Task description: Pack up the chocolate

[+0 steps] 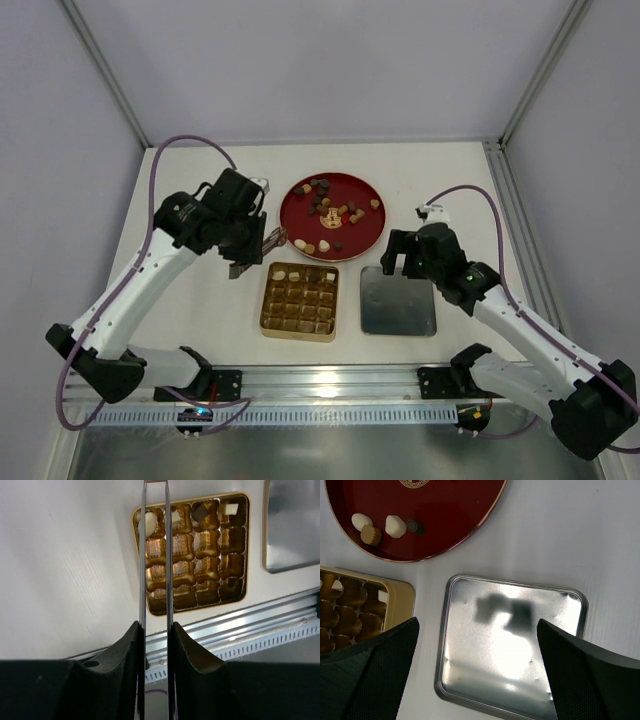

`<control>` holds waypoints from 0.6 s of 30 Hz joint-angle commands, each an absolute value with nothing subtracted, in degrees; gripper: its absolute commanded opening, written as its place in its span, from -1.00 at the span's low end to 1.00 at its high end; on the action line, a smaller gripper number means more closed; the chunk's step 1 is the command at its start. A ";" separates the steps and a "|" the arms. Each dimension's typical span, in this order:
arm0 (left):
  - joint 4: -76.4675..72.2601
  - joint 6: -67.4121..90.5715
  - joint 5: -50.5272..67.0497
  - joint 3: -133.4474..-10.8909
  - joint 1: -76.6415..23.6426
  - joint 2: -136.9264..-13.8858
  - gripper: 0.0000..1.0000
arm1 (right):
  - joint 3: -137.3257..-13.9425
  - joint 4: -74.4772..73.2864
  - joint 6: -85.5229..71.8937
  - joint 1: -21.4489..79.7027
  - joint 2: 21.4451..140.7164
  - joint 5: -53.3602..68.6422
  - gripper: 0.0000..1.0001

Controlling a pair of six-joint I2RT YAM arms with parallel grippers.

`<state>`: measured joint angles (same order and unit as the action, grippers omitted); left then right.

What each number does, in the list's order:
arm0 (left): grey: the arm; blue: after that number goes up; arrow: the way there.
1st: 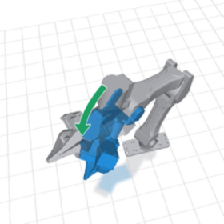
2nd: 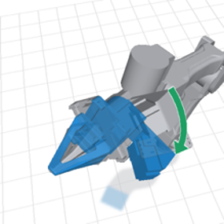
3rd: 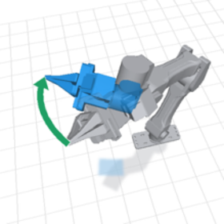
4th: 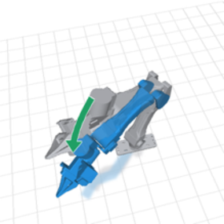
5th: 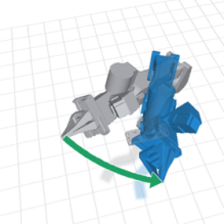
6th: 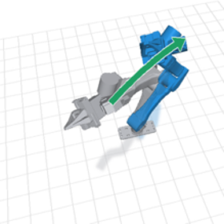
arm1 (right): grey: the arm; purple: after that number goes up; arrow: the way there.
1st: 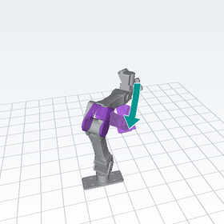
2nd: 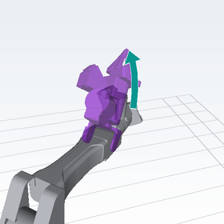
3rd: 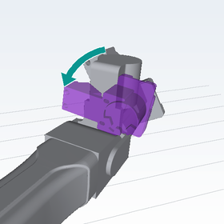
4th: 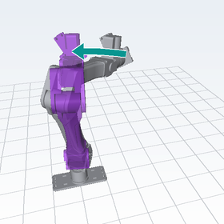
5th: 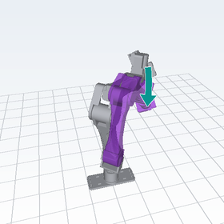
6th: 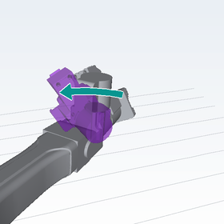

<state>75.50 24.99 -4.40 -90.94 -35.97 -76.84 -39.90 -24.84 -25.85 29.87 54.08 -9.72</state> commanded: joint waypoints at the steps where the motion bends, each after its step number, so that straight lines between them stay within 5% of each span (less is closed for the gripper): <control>1: 77.25 26.72 -1.85 -87.81 -37.18 -71.73 -0.47 | -42.28 -22.06 -26.02 29.62 54.84 -10.19 0.99; 18: 78.58 32.96 2.20 -71.02 -41.57 -57.83 -0.43 | -42.10 -21.01 -26.98 29.62 56.43 -10.28 1.00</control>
<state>77.69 31.14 0.08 -72.18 -40.82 -59.18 -39.97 -23.49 -26.22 29.85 56.60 -9.76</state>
